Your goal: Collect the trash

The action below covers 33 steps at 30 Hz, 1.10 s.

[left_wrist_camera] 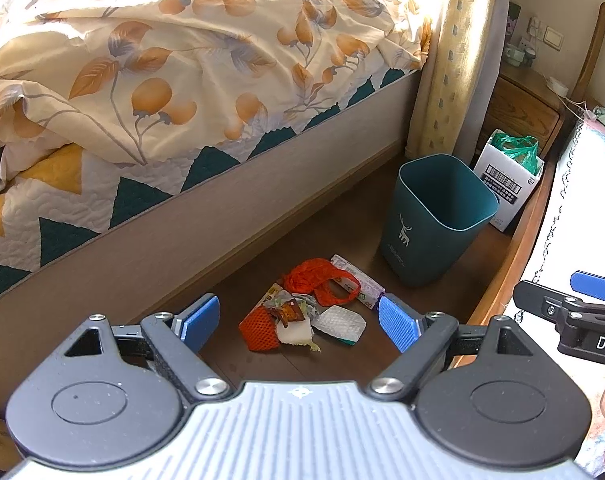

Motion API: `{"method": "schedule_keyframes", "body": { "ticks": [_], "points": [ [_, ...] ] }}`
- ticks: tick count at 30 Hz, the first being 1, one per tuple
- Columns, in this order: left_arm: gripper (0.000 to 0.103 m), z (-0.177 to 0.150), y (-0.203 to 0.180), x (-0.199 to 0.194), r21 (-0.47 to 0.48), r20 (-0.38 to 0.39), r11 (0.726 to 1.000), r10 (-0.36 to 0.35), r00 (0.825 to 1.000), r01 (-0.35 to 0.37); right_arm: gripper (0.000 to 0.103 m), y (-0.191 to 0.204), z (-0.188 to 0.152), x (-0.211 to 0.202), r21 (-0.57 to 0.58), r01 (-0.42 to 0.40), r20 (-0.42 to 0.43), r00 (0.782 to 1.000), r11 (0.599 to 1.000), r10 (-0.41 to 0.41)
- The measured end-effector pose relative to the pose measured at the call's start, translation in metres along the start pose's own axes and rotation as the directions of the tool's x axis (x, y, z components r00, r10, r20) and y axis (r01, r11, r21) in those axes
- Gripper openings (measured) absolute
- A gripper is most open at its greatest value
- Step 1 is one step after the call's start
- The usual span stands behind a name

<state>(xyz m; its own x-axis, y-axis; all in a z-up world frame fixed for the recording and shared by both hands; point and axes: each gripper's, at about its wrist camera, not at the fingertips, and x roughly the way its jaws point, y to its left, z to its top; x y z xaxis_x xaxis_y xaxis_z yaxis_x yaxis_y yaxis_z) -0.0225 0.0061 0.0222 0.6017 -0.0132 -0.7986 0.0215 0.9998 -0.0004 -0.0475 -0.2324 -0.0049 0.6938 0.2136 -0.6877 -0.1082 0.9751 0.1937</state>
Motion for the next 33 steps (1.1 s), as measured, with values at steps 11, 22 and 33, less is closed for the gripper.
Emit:
{"method": "schedule_keyframes", "body": {
  "ticks": [11,22,33],
  "points": [
    [0.087,0.001,0.001,-0.001,0.000,0.003,1.000,-0.007,1.000,0.007,0.095,-0.001,-0.002,0.001,-0.007,0.000,0.001,1.000,1.000,0.000],
    [0.087,0.004,0.002,-0.003,-0.002,0.017,0.999,-0.042,0.999,0.042,0.095,0.001,-0.002,0.001,-0.009,0.006,0.000,1.000,1.000,-0.006],
    [0.087,0.004,0.000,-0.005,0.011,0.022,0.997,-0.071,0.997,0.071,0.095,0.011,0.002,-0.001,-0.036,0.033,-0.005,0.999,0.999,-0.033]
  ]
}}
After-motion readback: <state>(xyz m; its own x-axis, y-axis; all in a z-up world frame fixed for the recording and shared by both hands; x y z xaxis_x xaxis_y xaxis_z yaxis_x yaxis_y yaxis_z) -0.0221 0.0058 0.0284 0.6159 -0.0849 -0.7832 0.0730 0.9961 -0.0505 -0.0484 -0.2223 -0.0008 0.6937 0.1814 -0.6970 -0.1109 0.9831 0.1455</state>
